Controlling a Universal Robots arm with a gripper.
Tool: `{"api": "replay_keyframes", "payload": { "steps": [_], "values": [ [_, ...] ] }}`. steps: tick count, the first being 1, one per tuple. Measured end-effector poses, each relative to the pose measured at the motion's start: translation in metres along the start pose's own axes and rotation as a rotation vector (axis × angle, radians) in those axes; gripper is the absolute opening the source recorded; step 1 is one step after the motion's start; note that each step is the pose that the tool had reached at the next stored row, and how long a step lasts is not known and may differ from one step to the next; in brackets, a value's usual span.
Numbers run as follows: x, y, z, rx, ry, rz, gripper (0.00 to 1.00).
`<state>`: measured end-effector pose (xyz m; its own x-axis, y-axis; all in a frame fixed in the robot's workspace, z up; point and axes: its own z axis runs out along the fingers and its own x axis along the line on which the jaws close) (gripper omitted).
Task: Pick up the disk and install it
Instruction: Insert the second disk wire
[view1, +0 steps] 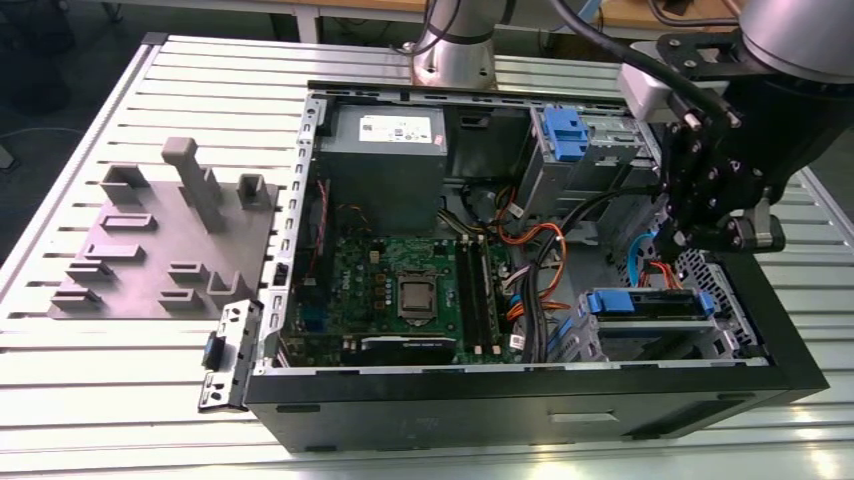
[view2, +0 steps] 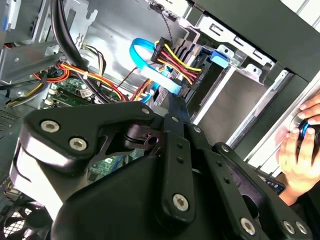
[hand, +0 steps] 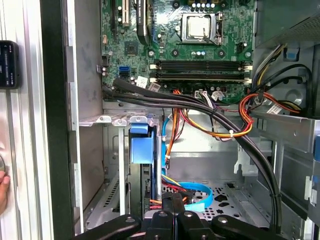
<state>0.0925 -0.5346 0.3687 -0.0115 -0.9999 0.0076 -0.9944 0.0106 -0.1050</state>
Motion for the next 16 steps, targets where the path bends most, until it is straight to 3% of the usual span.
{"api": "replay_keyframes", "payload": {
  "steps": [3, 5, 7, 12, 16],
  "values": [
    [-0.0001, -0.0013, 0.0002, -0.0048, -0.0001, 0.0, 0.11],
    [-0.0001, -0.0016, 0.0003, -0.0067, 0.0, 0.0, 0.24],
    [-0.0007, -0.0019, 0.0004, -0.0082, -0.0002, 0.0, 0.29],
    [-0.0015, -0.0022, 0.004, -0.0149, -0.0127, 0.001, 0.42],
    [-0.002, -0.0034, 0.0093, -0.0228, -0.0139, 0.001, 0.42]
  ]
}}
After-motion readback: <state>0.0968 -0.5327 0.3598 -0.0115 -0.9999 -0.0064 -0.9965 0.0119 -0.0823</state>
